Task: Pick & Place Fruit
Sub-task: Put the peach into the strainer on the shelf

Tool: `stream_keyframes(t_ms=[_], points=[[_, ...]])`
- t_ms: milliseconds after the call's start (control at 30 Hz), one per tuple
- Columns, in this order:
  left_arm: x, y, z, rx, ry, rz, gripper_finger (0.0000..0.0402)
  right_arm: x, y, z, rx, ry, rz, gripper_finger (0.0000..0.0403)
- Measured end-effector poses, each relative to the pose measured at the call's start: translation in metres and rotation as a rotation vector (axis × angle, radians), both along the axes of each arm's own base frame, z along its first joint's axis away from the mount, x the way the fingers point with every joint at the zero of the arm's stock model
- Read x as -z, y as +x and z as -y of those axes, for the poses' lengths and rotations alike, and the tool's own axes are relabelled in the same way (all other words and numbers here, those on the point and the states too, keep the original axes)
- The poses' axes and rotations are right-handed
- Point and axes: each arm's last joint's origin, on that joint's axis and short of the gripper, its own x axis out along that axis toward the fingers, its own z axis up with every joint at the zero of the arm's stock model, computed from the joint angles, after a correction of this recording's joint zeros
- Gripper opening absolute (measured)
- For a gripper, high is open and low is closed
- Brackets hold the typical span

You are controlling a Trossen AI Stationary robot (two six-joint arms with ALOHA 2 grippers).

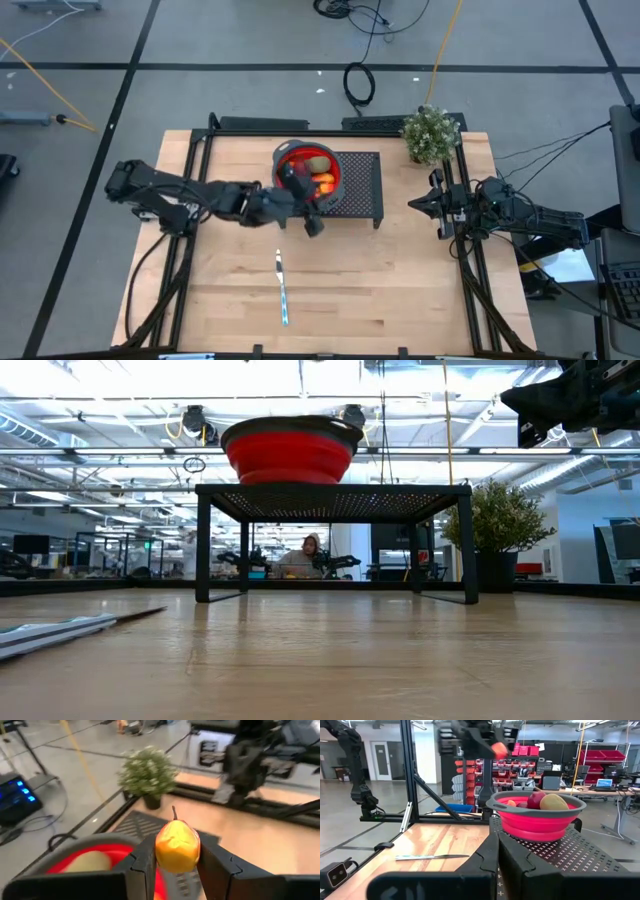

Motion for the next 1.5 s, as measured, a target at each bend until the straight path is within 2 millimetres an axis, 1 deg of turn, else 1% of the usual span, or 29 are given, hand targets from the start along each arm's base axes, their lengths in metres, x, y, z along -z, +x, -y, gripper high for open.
stream_keyframes(t_ms=[133,333,500,667,900,1033,1267,1500], points=[[0.006,-0.002,-0.021,-0.012,-0.009,-0.086,0.0111,0.000,0.000,0.000,0.000,0.000,0.000,0.0000],[0.013,-0.005,-0.051,-0.026,-0.115,-0.161,0.0111,0.001,0.000,0.000,0.000,0.002,-0.009,0.0000],[0.018,-0.010,-0.065,-0.006,-0.222,-0.211,0.0111,0.001,0.000,0.000,0.000,0.002,-0.010,0.0000],[0.024,-0.014,-0.068,-0.002,-0.301,-0.273,0.0111,0.001,0.000,0.000,0.000,0.002,-0.012,0.0000],[0.030,-0.020,-0.065,-0.005,-0.326,-0.362,0.0111,0.002,0.000,0.000,0.000,0.003,-0.016,0.0000],[0.030,-0.021,-0.065,0.001,-0.317,-0.371,0.0111,0.002,0.000,0.000,0.000,0.003,-0.016,0.0000],[0.031,-0.019,-0.065,0.036,-0.239,-0.404,0.0111,0.002,0.000,0.000,0.000,0.003,-0.016,0.0000],[0.037,-0.016,-0.073,0.005,-0.211,-0.428,0.0111,0.002,0.000,0.000,0.000,0.003,-0.016,0.0000]])
